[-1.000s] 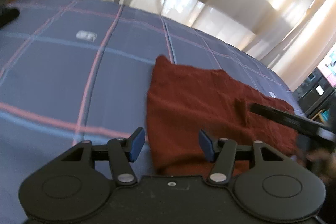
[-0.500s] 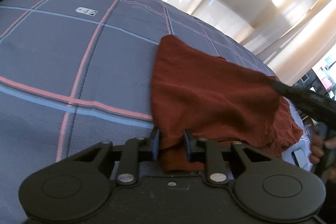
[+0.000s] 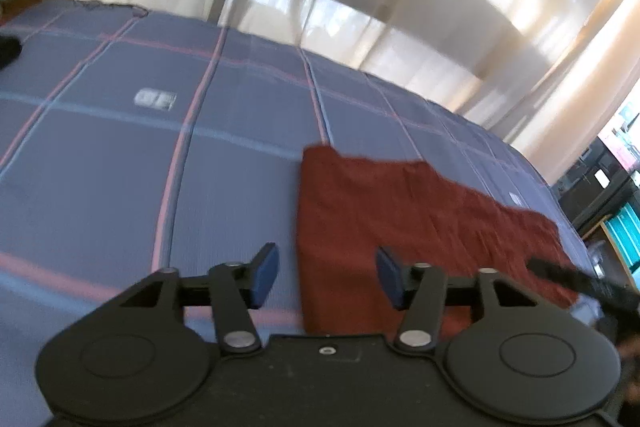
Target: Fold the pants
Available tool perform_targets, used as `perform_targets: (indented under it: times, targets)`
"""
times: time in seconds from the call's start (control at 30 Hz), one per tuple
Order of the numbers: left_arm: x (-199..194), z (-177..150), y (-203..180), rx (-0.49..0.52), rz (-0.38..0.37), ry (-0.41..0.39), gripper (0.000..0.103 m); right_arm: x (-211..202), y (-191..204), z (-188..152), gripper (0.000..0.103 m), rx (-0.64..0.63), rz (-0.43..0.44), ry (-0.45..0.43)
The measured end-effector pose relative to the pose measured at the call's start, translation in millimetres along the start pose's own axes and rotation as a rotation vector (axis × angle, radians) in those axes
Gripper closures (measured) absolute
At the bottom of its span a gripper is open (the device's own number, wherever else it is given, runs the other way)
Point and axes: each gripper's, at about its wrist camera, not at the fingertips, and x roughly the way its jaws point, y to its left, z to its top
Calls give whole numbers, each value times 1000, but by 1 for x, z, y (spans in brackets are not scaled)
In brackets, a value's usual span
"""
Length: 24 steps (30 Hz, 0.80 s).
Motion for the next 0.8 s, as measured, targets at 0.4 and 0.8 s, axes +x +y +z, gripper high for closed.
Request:
perform_targets:
  times: [0.4, 0.8]
  targets:
    - [68, 22, 0, 31, -8, 67, 0, 51, 7, 8, 43, -63, -17, 61]
    - [73, 23, 6, -1, -22, 61, 0, 33, 31, 8, 66, -178, -113, 63]
